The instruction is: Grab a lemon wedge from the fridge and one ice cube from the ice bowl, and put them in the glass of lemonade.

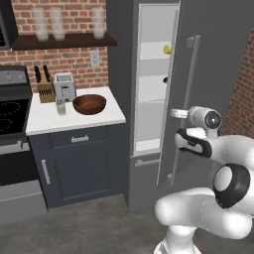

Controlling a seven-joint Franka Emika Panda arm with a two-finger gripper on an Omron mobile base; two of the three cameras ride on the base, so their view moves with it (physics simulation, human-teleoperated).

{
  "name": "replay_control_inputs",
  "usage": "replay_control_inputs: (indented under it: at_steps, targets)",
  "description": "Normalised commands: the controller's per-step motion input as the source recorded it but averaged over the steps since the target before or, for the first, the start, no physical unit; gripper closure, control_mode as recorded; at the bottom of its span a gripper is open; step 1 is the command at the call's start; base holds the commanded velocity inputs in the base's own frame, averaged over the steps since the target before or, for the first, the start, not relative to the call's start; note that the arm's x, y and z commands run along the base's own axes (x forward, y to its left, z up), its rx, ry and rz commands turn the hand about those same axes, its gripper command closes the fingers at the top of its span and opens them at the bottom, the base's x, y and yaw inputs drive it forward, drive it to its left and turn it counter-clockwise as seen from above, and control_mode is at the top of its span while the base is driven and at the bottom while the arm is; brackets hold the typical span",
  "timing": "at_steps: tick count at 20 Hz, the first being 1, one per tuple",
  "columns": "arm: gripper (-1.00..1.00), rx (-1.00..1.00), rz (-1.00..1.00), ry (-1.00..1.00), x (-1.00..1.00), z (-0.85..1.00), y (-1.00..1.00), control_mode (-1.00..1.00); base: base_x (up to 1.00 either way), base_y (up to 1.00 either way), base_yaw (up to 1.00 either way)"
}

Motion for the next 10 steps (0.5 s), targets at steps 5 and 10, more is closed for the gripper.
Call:
replay_control_inputs:
  at_steps: [5,10]
  targets:
    - [1.00,0.12,-0.09,0.09,-1.00,0.13,-0.92,-1.00,0.00,0.00,0.00]
    - [1.00,0.11,-0.06,0.08,-1.00,0.13,-0.90,-1.00,0.00,0.00,0.00]
